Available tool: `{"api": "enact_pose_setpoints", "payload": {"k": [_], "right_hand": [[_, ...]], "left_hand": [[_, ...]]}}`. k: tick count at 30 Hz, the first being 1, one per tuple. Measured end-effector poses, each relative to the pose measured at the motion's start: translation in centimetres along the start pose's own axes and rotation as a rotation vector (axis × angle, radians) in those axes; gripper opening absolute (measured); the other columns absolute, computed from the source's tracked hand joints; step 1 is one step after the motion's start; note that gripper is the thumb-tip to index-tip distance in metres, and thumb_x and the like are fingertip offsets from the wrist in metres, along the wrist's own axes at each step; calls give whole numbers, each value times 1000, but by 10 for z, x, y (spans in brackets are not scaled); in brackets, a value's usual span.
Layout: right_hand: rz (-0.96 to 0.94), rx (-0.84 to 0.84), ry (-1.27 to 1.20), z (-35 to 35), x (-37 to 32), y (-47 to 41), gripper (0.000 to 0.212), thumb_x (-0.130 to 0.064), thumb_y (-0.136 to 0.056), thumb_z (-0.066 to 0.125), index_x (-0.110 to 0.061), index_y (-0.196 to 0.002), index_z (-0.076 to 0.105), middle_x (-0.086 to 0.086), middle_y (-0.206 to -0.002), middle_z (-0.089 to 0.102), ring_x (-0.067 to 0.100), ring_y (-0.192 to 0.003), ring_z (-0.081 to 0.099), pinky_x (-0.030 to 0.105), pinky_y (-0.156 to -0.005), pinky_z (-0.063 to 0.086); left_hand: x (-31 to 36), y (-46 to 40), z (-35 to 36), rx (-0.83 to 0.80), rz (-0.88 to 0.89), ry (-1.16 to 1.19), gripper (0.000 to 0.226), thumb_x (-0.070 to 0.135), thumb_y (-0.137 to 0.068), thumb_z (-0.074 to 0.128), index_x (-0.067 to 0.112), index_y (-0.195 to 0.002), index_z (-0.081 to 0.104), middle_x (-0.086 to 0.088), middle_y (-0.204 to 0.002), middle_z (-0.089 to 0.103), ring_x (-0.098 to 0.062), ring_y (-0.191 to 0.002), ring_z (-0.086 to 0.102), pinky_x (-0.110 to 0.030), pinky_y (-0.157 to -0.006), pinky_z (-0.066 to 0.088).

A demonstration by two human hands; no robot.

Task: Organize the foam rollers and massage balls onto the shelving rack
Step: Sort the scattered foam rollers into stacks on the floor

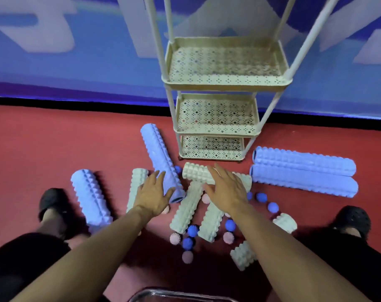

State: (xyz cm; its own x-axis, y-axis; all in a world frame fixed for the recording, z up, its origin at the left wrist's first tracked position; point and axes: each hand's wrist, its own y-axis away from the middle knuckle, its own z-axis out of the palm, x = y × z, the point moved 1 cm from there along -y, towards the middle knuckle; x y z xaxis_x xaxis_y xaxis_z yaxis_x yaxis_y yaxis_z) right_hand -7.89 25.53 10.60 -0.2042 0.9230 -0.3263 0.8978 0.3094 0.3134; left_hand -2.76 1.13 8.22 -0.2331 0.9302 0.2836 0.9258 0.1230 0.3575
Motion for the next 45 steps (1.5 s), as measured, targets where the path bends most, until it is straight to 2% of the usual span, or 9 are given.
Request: {"api": "enact_pose_setpoints", "payload": {"k": [9,13,21,24,26,30,36,42,45], "right_hand": [[-22,-258,65,67,-57,-48,69,-61,-99,35,-35,-159,12,-8,-168,8,21,-152,19,40,-123,16],[-54,-294,155,91,-54,-72,69,-60,-100,32,-31,-160,12,-5,-168,6,23,-153,14,40,-123,11],[-166,-273,246,114,-40,-111,67,-58,-101,28,-31,-160,10,-4,-168,4,20,-154,7,40,-125,6],[-153,-258,239,115,-33,-110,69,-61,-100,30,-32,-160,12,-4,-168,6,20,-154,9,38,-125,6],[-152,-238,235,113,-27,-105,70,-62,-99,33,-32,-159,14,-5,-168,9,19,-153,11,37,-125,7],[-132,-238,239,105,-16,-99,70,-63,-98,32,-33,-159,13,-5,-168,8,21,-153,13,39,-125,9],[-91,-216,191,75,-33,-79,68,-59,-101,30,-34,-159,6,-5,-168,2,21,-154,9,39,-125,8],[-64,-111,20,18,-86,-49,67,-63,-100,29,-34,-159,13,-7,-168,8,23,-151,20,41,-122,18],[-30,-40,-167,-18,-116,-36,68,-67,-97,31,-37,-157,20,-7,-164,21,23,-147,31,45,-116,32]], "left_hand": [[-59,-43,39,-157,-284,441,82,56,-94,55,13,-156,22,-12,-158,30,-29,-142,37,-38,-112,32],[-66,-76,76,-253,-438,690,85,61,-85,64,13,-149,33,-8,-144,51,-27,-121,57,-39,-101,47],[-61,-129,139,-229,-595,1053,58,36,-82,80,12,-127,52,7,-120,58,-15,-111,60,-24,-84,47],[-55,-142,154,-241,-702,1123,67,37,-76,84,-2,-124,56,-7,-120,63,-18,-99,59,-9,-58,46],[-46,-145,153,-264,-726,1161,49,33,-81,81,0,-110,58,-8,-105,63,-17,-85,58,-5,-46,42],[-40,-131,132,-202,-776,1259,22,17,-86,78,5,-97,63,-2,-85,63,-12,-70,59,-11,-44,45],[-59,-90,83,-366,-783,1369,60,44,-65,91,10,-110,71,-10,-102,76,-34,-89,74,-51,-70,61],[-46,-25,12,-363,-657,1377,52,42,-74,85,13,-114,69,-6,-100,77,-27,-75,73,-40,-55,58],[-32,6,-19,-330,-552,1442,58,42,-73,86,11,-119,69,-9,-106,76,-33,-92,74,-58,-79,59]]}}
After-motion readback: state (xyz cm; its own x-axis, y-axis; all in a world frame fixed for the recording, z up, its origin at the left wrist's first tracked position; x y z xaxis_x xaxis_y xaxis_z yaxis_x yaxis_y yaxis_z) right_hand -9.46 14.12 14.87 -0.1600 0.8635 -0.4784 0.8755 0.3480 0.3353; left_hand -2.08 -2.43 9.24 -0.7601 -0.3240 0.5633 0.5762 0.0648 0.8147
